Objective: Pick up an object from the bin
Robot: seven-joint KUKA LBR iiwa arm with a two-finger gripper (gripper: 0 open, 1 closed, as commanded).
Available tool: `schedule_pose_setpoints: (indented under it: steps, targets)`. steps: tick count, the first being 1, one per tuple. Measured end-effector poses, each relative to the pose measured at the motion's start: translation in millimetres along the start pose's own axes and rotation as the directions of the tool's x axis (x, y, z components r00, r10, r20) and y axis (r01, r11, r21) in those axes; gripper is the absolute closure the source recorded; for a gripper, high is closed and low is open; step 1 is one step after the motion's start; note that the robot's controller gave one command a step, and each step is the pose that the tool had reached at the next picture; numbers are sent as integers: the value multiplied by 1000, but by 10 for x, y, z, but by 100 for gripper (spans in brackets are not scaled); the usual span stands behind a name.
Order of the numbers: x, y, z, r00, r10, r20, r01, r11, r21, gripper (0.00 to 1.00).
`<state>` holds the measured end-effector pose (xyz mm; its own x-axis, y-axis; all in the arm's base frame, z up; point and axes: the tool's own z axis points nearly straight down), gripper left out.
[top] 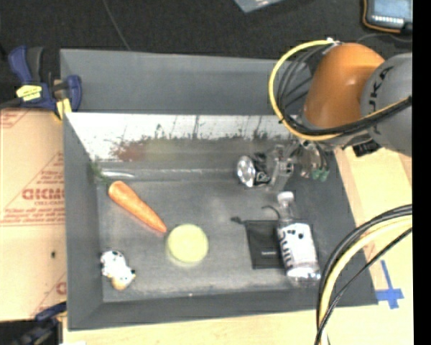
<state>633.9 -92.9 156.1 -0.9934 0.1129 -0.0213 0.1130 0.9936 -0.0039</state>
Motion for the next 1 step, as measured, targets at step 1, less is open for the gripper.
schedule_pose_setpoints:
  steps: [1]
  targets:
    - [53,73,-267,1000,0,1,0,1000,0,100]
